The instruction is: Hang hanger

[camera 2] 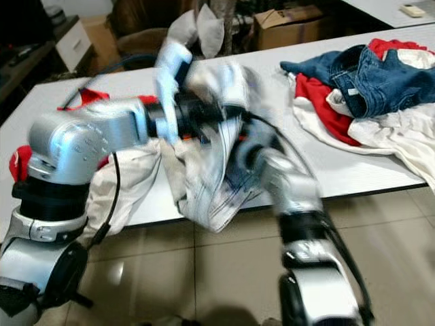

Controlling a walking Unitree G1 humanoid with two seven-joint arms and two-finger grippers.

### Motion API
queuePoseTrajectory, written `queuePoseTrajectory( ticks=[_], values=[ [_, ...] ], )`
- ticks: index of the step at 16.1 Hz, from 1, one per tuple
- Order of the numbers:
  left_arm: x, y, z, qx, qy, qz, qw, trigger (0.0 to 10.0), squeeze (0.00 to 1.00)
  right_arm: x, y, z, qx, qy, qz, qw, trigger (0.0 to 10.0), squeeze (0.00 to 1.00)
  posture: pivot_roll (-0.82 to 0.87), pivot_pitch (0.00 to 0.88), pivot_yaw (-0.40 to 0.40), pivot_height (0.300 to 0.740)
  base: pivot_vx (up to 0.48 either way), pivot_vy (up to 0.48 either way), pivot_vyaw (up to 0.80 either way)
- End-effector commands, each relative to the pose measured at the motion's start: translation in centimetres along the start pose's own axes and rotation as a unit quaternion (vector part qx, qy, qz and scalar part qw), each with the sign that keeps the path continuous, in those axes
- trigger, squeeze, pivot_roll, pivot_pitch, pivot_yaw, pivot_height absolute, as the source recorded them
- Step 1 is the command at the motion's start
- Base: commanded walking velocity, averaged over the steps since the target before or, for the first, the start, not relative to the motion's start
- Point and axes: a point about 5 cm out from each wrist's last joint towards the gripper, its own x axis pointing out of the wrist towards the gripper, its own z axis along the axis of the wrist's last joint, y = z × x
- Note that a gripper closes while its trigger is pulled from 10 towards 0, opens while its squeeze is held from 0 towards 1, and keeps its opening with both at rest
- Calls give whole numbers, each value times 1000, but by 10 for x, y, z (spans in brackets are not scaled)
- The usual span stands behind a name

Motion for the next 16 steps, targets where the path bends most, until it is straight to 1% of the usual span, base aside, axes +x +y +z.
queuePoseTrajectory(
  ticks=[1, 2, 3, 4, 5, 6, 7, 8, 9, 10, 11, 12, 13, 14, 15, 16],
  values=[
    [-2, -7, 31, -2, -66, -8, 998, 0, 0, 19, 45, 8, 17, -5, 137, 990, 10000, 0, -57, 0, 114, 740, 0, 0, 0],
    [0, -9, 41, -9, -89, -12, 996, 0, 0, 21, 59, 11, 26, -8, 194, 981, 10000, 0, -44, 0, 112, 740, 0, 0, 0],
    [1, -11, 45, -13, -97, -13, 995, 0, 0, 21, 62, 12, 23, -10, 212, 977, 10000, 0, -44, 0, 112, 740, 0, 0, 0],
    [4, -11, 49, -20, -105, -11, 994, 0, 0, 21, 58, 13, 14, -16, 210, 977, 10000, 0, -46, 0, 126, 740, 0, 0, 0],
    [6, -10, 50, -23, -106, -7, 994, 0, 0, 20, 51, 13, 13, -22, 190, 981, 10000, 0, -51, 0, 134, 740, 0, 0, 0],
    [11, -7, 49, -27, -107, 5, 994, 0, 0, 15, 36, 13, 5, -32, 147, 989, 10000, 0, -60, 0, 147, 740, 0, 0, 0],
    [18, -2, 45, -30, -102, 30, 994, 0, 0, 2, 13, 15, -9, -49, 94, 994, 10000, 0, -91, 0, 186, 740, 0, 0, 0],
    [20, 0, 43, -27, -97, 37, 994, 0, 0, -3, 7, 15, -17, -53, 73, 996, 10000, 0, -91, 0, 186, 740, 0, 0, 0],
    [24, 6, 35, -13, -80, 56, 995, 0, 0, -17, -7, 15, -56, -59, 22, 996, 10000, 0, -104, 0, 202, 740, 0, 0, 0],
    [24, 10, 31, 2, -69, 70, 995, 0, 0, -24, -11, 14, -64, -61, 2, 996, 10000, 0, -110, 0, 211, 740, 0, 0, 0],
    [24, 18, 27, 23, -58, 98, 993, 0, 0, -37, -20, 10, -69, -60, -37, 995, 10000, 0, -109, 0, 221, 740, 0, 0, 0],
    [22, 25, 25, 34, -53, 120, 991, 0, 0, -55, -29, 3, -67, -61, -80, 993, 10000, 0, -109, 0, 225, 740, 0, 0, 0],
    [21, 28, 25, 43, -49, 128, 990, 0, 0, -62, -30, 0, -58, -65, -89, 992, 10000, 0, -109, 0, 227, 740, 0, 0, 0],
    [19, 31, 25, 60, -39, 130, 989, 0, 0, -73, -30, -3, -37, -73, -95, 992, 10000, 0, -113, 0, 234, 740, 0, 0, 0],
    [18, 33, 19, 83, -13, 128, 988, 0, 0, -84, -33, -13, 8, -67, -101, 993, 10000, 0, -118, 0, 238, 740, 0, 0, 0],
    [18, 34, 15, 95, 3, 126, 988, 0, 0, -90, -36, -23, 43, -55, -107, 992, 10000, 0, -119, 0, 239, 740, 0, 0, 0]
  ],
)
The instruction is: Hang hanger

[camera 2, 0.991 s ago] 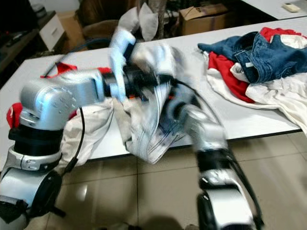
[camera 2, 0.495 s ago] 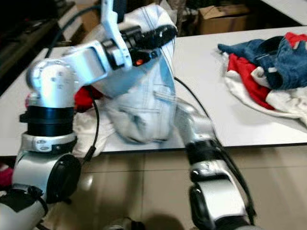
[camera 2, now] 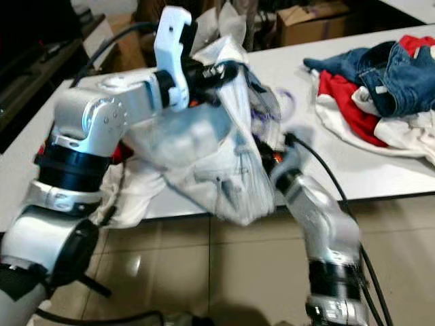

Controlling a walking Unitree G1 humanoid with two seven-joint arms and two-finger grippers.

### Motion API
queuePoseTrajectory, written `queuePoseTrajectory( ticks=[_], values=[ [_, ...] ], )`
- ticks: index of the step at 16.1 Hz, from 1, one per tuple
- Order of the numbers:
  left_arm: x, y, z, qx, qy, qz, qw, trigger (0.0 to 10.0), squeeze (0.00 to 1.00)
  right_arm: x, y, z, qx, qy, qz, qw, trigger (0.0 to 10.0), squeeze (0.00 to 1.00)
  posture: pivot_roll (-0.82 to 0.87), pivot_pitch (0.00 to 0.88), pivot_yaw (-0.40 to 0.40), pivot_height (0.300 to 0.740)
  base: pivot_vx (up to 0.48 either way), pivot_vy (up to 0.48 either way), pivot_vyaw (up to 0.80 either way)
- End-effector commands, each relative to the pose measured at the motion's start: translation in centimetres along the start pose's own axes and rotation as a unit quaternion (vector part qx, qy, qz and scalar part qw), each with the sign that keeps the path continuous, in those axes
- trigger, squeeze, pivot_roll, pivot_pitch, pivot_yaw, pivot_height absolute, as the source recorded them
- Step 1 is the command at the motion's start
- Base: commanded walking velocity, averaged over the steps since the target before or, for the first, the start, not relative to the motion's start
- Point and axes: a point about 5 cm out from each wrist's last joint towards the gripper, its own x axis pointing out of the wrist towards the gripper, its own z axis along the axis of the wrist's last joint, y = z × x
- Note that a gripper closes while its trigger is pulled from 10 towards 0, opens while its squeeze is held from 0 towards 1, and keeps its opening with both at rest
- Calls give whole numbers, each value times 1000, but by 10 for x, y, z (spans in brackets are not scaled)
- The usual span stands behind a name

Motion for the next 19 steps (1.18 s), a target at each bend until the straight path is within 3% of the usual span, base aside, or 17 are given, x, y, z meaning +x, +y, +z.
queuePoseTrajectory(
  ticks=[1, 2, 5, 7, 12, 14, 15, 17, 18, 19],
  values=[
    [-3, 5, 4, 10, -11, 11, 1000, 0, 0, -3, -10, -17, 46, 39, -35, 998, 10000, 0, -119, 0, 237, 740, 0, 0, 0],
    [-2, 2, 9, -3, -23, 1, 1000, 0, 0, -5, -19, -28, 68, 53, -61, 994, 10000, 0, -119, 0, 237, 740, 0, 0, 0],
    [-4, -3, 23, -8, -43, -30, 999, 0, 0, -4, -19, -35, 101, 52, -54, 992, 10000, 0, -111, 0, 234, 740, 0, 0, 0],
    [-12, 3, 48, -19, -77, -50, 996, 0, 0, -2, -28, -41, 131, 67, -73, 986, 10000, 0, -111, 0, 237, 740, 0, 0, 0],
    [-45, 44, 102, 3, -136, 7, 991, 0, 0, -21, -53, -47, 121, 85, -116, 982, 10000, 0, -110, 0, 244, 740, 0, 0, 0],
    [-65, 72, 113, 26, -141, 69, 987, 0, 0, -32, -54, -39, 99, 84, -106, 986, 10000, 0, -110, 0, 245, 740, 0, 0, 0],
    [-76, 96, 103, 40, -120, 138, 982, 0, 0, -37, -44, -20, 79, 69, -74, 992, 10000, 0, -110, 0, 245, 740, 0, 0, 0],
    [-85, 118, 84, 58, -82, 201, 974, 0, 0, -43, -31, 0, 66, 44, -38, 996, 10000, 0, -114, 0, 244, 740, 0, 0, 0],
    [-98, 143, 45, 46, -30, 267, 962, 0, 0, -50, -11, 36, 56, -6, 8, 998, 10000, 0, -124, 0, 248, 740, 0, 0, 0],
    [-106, 154, 19, 41, 6, 300, 953, 0, 0, -54, 1, 56, 49, -32, 39, 998, 10000, 0, -124, 0, 248, 740, 0, 0, 0]
  ],
)
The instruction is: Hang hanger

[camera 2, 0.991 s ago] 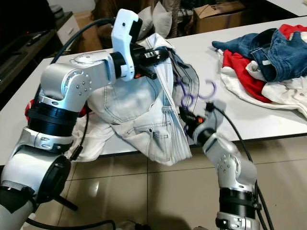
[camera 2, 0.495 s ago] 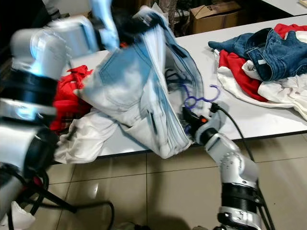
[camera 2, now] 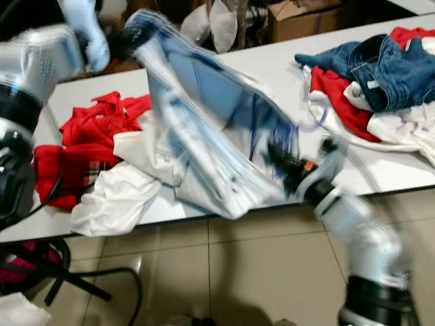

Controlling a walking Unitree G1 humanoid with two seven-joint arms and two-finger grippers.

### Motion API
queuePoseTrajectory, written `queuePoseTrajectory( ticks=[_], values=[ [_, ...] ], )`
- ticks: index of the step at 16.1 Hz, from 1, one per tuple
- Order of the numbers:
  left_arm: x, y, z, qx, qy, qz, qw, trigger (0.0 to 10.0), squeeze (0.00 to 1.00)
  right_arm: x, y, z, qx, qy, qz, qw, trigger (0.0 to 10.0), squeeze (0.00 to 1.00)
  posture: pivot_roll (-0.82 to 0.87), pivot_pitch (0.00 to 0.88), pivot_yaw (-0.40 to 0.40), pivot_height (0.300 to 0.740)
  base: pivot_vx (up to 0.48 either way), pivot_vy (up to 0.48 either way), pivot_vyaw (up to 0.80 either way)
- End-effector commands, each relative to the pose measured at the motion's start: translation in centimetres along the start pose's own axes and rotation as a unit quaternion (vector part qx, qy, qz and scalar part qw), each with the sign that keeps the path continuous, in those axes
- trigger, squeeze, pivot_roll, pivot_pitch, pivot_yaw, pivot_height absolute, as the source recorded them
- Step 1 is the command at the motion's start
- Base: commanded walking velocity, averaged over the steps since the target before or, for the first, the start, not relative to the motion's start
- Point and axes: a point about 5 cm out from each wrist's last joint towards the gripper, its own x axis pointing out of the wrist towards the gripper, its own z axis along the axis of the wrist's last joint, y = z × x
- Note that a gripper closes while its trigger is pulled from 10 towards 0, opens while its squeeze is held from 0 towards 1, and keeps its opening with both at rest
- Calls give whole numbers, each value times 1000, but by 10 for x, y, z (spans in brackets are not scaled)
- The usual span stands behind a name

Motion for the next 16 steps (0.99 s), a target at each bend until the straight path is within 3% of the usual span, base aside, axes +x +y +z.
queuePoseTrajectory(
  ticks=[1, 2, 4, 5, 6, 7, 8, 9, 10, 11, 15, 16],
  values=[
    [-21, 40, -20, 22, 21, 107, 994, 0, 0, -12, 14, 24, -22, -26, 24, 999, 10000, 0, -141, 0, 245, 740, 0, 0, 0],
    [-22, 42, -27, 24, 29, 113, 993, 0, 0, -14, 17, 27, -26, -27, 30, 999, 10000, 0, -142, 0, 244, 740, 0, 0, 0],
    [-26, 44, -100, 51, 138, 130, 981, 0, 0, -14, 42, 56, -39, -59, 83, 994, 10000, 0, -154, 0, 235, 740, 0, 0, 0],
    [-25, 39, -117, 53, 160, 120, 978, 0, 0, -13, 48, 62, -39, -66, 94, 993, 10000, 0, -162, 0, 232, 740, 0, 0, 0],
    [-25, 30, -143, 51, 190, 100, 975, 0, 0, -11, 58, 70, -35, -70, 112, 991, 10000, 0, -169, 0, 226, 740, 0, 0, 0],
    [-25, 26, -154, 50, 202, 92, 974, 0, 0, -10, 62, 72, -31, -71, 120, 990, 10000, 0, -170, 0, 224, 740, 0, 0, 0],
    [-24, 8, -184, 41, 228, 59, 971, 0, 0, -6, 69, 76, -26, -66, 131, 989, 10000, 0, -178, 0, 213, 740, 0, 0, 0],
    [-23, 3, -189, 34, 228, 51, 972, 0, 0, -5, 70, 76, -25, -64, 130, 989, 10000, 0, -178, 0, 213, 740, 0, 0, 0],
    [-15, -21, -201, -7, 203, -2, 979, 0, 0, 3, 69, 79, -24, -53, 110, 992, 10000, 0, -179, 0, 192, 740, 0, 0, 0],
    [-11, -31, -203, -35, 177, -21, 983, 0, 0, 8, 69, 83, -23, -54, 98, 993, 10000, 0, -178, 0, 186, 740, 0, 0, 0],
    [-11, -48, -210, -145, 87, -41, 985, 0, 0, 23, 77, 91, -21, -51, 95, 994, 10000, 0, -176, 0, 167, 740, 0, 0, 0],
    [-14, -52, -216, -148, 78, -45, 985, 5294, 0, 24, 79, 92, -18, -49, 97, 994, 10000, 0, -170, 0, 159, 740, 0, 0, 0]
  ],
)
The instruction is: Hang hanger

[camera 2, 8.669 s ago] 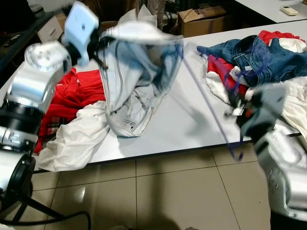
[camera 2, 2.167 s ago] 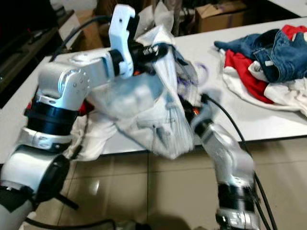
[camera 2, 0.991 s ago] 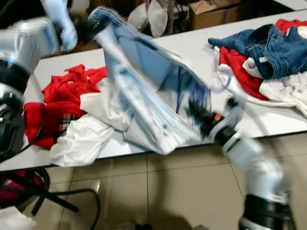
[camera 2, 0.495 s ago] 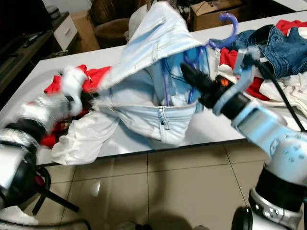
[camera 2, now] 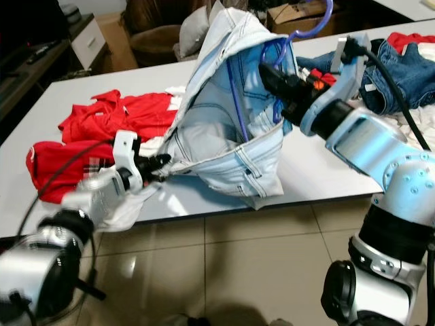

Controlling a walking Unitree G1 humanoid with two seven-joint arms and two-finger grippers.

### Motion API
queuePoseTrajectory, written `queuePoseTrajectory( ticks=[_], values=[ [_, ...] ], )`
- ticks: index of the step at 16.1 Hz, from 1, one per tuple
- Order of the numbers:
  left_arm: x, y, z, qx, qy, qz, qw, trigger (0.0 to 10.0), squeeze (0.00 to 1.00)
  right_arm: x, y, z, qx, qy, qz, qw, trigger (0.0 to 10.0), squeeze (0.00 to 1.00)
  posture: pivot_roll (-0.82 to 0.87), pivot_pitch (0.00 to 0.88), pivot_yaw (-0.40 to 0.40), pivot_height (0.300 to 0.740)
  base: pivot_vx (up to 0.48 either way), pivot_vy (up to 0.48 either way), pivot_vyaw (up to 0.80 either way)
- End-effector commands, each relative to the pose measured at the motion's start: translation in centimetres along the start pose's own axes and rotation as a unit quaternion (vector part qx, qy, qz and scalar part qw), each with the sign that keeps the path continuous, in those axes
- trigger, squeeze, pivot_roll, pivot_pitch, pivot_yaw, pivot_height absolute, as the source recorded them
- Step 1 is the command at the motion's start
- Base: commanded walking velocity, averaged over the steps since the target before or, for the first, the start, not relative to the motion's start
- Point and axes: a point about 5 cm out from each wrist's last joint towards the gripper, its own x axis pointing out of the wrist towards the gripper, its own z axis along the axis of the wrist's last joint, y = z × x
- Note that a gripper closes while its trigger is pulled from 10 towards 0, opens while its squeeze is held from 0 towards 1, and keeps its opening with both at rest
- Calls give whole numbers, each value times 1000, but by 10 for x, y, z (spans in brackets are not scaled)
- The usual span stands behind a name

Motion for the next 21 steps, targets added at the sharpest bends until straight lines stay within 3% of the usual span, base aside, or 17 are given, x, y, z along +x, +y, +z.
queuePoseTrajectory(
  ticks=[1, 3, 6, 11, 21],
  values=[
    [-7, 7, -7, -2, 1, 18, 1000, 10000, 0, 2, 16, 14, -12, -30, 33, 999, 10000, 0, -166, 0, 150, 740, 0, 0, 0],
    [-16, 0, -4, 9, -44, 16, 999, 10000, 0, 7, 15, 11, -20, -17, 26, 999, 10000, 0, -165, 0, 141, 740, 0, 0, 0],
    [-28, -11, -6, 7, -66, 22, 998, 10000, 0, 11, 16, 6, -23, 5, 35, 999, 10000, 0, -149, 0, 109, 740, 0, -94, 0],
    [-47, -17, -40, 7, -18, 48, 999, 10000, 0, 17, 20, 5, -27, 20, 51, 998, 10000, 0, -147, 0, 80, 740, 0, -389, 0],
    [-59, -21, -40, 11, -3, 59, 998, 10000, 0, 17, 21, 0, -27, 31, 60, 997, 10000, 0, -140, 0, 89, 740, 0, -480, 0]
  ],
)
